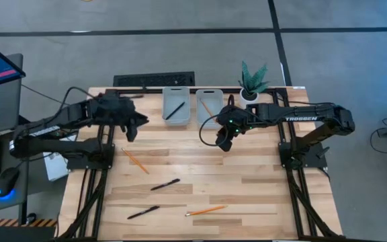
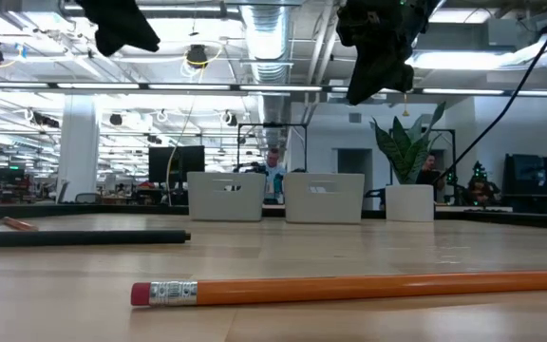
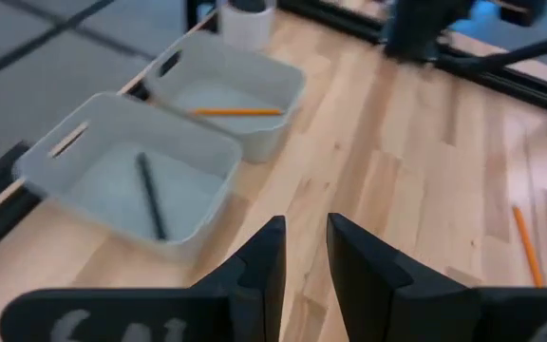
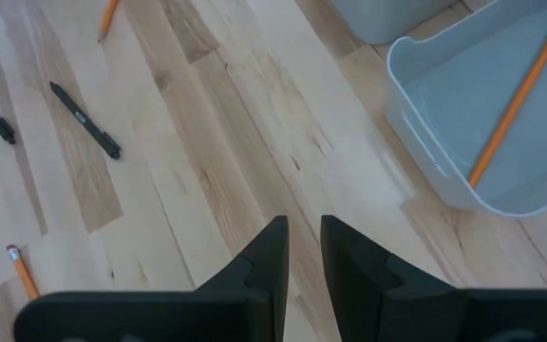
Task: Sort pens & pencils
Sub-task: Put the bottom orange pencil into the right gray bin
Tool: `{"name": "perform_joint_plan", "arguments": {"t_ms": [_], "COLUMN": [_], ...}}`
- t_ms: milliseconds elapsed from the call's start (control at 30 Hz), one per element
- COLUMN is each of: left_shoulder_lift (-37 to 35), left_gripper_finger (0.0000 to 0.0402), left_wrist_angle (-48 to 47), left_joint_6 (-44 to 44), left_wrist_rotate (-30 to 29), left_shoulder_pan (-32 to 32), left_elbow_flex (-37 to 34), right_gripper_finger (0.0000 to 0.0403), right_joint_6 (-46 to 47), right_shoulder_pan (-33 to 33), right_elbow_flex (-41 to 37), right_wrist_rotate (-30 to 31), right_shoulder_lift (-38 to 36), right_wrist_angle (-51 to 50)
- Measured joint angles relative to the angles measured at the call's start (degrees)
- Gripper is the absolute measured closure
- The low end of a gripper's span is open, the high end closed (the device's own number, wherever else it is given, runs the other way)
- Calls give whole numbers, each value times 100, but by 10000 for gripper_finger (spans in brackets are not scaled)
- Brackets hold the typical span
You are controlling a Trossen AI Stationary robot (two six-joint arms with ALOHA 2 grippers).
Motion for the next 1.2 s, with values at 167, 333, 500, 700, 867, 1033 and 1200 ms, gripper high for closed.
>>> {"name": "perform_joint_plan", "arguments": {"t_ms": [167, 333, 500, 700, 867, 1033, 1200], "left_shoulder_lift": [-201, -197, -173, -173, -173, -173, -173], "left_gripper_finger": [331, 331, 331, 331, 331, 331, 331], "left_wrist_angle": [837, 1134, 1166, 1167, 1146, 1141, 1139], "left_joint_6": [-39, -174, -193, -189, -118, 101, 399], "left_wrist_rotate": [34, 47, 45, 40, 39, 34, 25], "left_shoulder_pan": [-283, -592, -863, -1032, -1058, -1056, -1057], "left_elbow_flex": [-676, -1006, -1081, -1081, -1081, -1081, -1081], "right_gripper_finger": [316, 316, 316, 316, 315, 283, 216], "right_joint_6": [0, -189, -525, -472, 188, 744, 1062], "right_shoulder_pan": [0, 109, 501, 1110, 1584, 1987, 2317], "right_elbow_flex": [0, 0, 0, 0, 0, 0, 0], "right_wrist_rotate": [-77, -819, -900, -892, -903, -903, -871], "right_shoulder_lift": [0, 0, 0, 0, 0, 0, 229], "right_wrist_angle": [3, 184, 422, 676, 1201, 1596, 1830]}}
